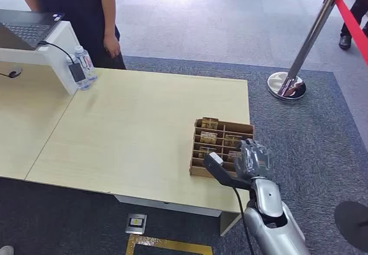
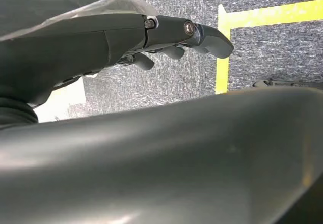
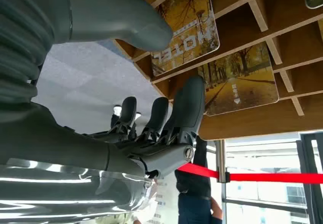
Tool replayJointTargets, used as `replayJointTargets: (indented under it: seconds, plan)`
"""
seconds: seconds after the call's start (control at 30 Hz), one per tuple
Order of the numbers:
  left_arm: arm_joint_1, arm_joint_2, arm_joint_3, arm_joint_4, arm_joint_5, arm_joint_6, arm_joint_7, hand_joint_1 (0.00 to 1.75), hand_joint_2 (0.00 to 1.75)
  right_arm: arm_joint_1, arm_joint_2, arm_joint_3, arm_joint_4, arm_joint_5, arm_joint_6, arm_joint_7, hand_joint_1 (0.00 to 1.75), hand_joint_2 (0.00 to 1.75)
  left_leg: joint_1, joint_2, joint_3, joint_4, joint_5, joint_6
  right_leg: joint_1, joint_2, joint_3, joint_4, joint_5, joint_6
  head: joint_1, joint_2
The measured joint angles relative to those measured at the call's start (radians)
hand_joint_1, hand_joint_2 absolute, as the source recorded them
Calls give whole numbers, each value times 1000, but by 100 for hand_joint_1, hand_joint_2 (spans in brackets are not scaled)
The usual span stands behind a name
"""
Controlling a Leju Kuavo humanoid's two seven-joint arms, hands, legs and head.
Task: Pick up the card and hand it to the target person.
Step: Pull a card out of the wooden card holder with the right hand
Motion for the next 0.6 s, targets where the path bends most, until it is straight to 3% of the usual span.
replayJointTargets:
  seconds: [0.6]
  plan:
    - [0, 1, 0, 0, -2, 0, 0, 0, 0, -26, 0, 0, 67, -24, -6, -15, 83, 175, 0, 0, 0, 0, 0, 0, 0, 0, 0, 0, 0, 0, 0, 0]
